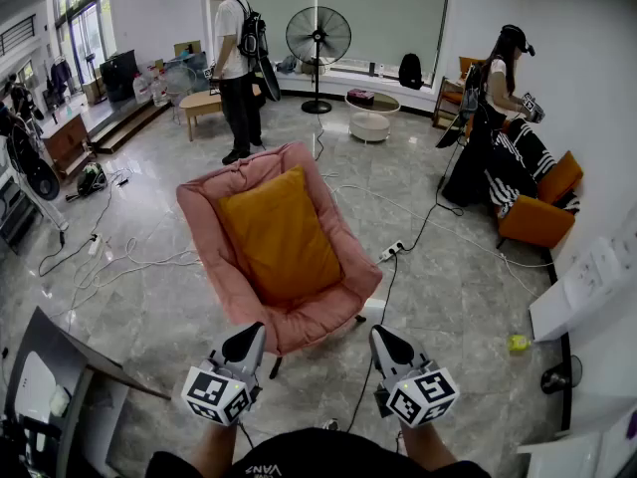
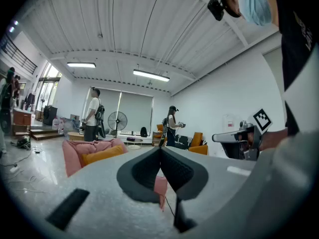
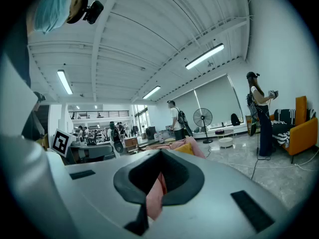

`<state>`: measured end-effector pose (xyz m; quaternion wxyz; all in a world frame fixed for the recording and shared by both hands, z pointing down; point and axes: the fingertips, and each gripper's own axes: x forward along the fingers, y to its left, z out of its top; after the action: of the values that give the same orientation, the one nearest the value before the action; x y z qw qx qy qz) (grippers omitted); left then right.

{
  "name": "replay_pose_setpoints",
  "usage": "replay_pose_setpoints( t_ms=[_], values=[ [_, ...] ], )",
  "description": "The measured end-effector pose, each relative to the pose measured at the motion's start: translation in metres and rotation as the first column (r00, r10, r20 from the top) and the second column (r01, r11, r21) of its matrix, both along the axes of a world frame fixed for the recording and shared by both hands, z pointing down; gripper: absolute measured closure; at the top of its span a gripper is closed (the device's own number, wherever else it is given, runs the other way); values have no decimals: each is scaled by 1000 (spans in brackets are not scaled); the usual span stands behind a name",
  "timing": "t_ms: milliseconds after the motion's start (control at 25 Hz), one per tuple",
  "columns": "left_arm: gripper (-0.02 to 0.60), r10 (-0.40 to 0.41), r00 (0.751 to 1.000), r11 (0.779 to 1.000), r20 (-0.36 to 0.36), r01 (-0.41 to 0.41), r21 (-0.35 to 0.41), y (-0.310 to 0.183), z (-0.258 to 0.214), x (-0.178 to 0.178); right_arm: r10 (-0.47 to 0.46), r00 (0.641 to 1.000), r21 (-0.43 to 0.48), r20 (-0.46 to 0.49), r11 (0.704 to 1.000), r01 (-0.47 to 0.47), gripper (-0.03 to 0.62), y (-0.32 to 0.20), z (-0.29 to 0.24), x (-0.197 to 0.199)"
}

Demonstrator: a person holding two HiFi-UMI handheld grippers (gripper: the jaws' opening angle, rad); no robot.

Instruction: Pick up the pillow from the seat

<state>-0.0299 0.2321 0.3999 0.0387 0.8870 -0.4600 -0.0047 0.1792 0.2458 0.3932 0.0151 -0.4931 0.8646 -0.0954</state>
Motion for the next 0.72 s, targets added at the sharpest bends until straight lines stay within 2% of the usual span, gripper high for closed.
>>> replay_pose_setpoints(
  t_ms=[120, 320, 360, 400, 480, 520, 720],
  values=[
    [561, 2, 1000, 1000, -4, -2, 3, -1, 2, 7, -15, 999, 25, 30, 1000, 14, 592, -2, -3, 5],
    [557, -11, 1000, 1000, 5, 11, -5, -5, 12, 27, -93, 993, 34, 76, 995, 91, 580, -7, -3, 15],
    [555, -9, 1000, 1000, -1, 9, -17, -5, 15, 32, -108, 991, 22, 82, 994, 106, 453, -8, 0, 17],
    [535, -6, 1000, 999, -10, 5, -32, -5, 18, 37, -116, 989, 11, 89, 993, 115, 370, -9, 3, 20],
    [370, 5, 1000, 997, -18, -6, -71, -5, 26, 47, -114, 989, -6, 97, 993, 115, 372, -11, 10, 27],
    [332, 12, 1000, 996, -13, -13, -90, -5, 30, 52, -108, 989, -15, 101, 994, 110, 371, -13, 13, 30],
    [314, 29, 1000, 989, 7, -28, -144, -19, 43, 60, -92, 989, -62, 119, 993, 100, 353, -26, 29, 38]
  ],
)
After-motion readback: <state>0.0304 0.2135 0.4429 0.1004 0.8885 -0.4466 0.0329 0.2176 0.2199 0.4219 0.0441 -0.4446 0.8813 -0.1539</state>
